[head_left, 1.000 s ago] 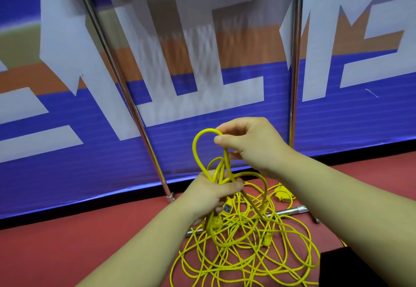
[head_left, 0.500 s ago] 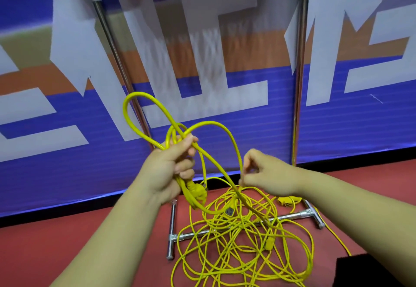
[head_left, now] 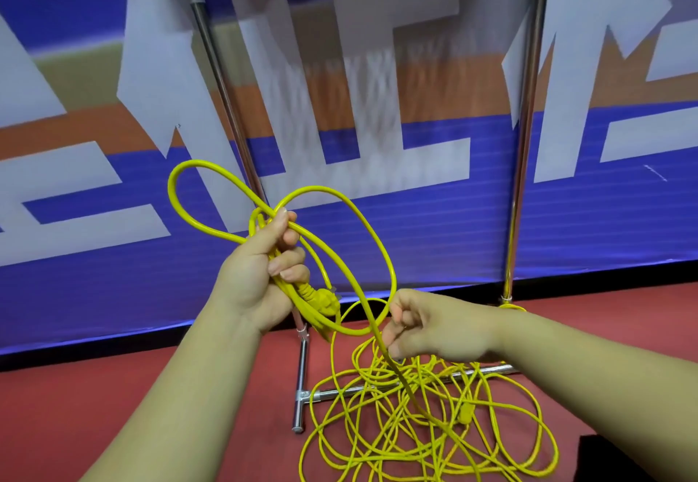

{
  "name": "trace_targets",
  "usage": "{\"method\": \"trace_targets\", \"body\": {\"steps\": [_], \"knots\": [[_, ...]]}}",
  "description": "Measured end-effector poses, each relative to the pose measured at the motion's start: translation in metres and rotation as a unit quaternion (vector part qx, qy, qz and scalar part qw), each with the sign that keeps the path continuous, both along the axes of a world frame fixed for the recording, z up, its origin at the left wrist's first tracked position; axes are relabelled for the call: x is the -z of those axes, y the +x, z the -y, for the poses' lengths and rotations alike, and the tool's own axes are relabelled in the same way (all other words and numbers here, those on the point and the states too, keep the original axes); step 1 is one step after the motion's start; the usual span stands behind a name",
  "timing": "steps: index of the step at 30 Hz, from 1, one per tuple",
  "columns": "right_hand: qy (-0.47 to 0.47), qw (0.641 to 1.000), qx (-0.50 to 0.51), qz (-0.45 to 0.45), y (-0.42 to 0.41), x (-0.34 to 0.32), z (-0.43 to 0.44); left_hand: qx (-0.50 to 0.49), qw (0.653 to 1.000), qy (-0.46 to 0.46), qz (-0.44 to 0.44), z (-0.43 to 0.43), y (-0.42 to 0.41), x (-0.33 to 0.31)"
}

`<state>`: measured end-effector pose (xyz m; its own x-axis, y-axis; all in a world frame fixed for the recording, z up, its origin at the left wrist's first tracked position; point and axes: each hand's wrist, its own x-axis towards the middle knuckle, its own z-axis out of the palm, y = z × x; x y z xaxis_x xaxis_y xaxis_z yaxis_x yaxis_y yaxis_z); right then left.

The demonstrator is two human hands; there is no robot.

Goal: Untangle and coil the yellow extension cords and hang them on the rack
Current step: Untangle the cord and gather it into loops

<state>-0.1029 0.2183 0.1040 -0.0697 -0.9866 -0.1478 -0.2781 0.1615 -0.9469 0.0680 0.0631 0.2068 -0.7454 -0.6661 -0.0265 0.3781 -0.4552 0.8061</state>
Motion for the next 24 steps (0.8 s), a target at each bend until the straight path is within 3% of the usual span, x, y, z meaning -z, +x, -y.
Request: {"method": "trace_targets", "body": {"steps": [10,15,18,20,22,24], "knots": [[-0.022,0.999,0.023,0.02,0.021,-0.001,0.011,-0.029,0.999,0.024,-0.013,0.012,0.011,0.0],[-0.055,0.995,0.067,0.052,0.023,-0.01,0.011,-0.067,0.997,0.031,0.026,0.023,0.013,0.008],[-0.103,0.971,0.161,0.142,0.021,-0.025,0.013,-0.074,0.984,0.002,0.161,0.033,0.009,0.028],[-0.139,0.939,0.258,0.182,0.013,-0.033,0.018,-0.039,0.95,-0.046,0.307,0.034,0.006,0.05],[-0.138,0.904,0.369,0.167,-0.002,-0.028,0.024,0.019,0.9,-0.102,0.423,0.029,0.004,0.069],[-0.084,0.887,0.439,0.118,-0.021,-0.011,0.026,0.049,0.877,-0.119,0.463,0.022,0.001,0.073]]}}
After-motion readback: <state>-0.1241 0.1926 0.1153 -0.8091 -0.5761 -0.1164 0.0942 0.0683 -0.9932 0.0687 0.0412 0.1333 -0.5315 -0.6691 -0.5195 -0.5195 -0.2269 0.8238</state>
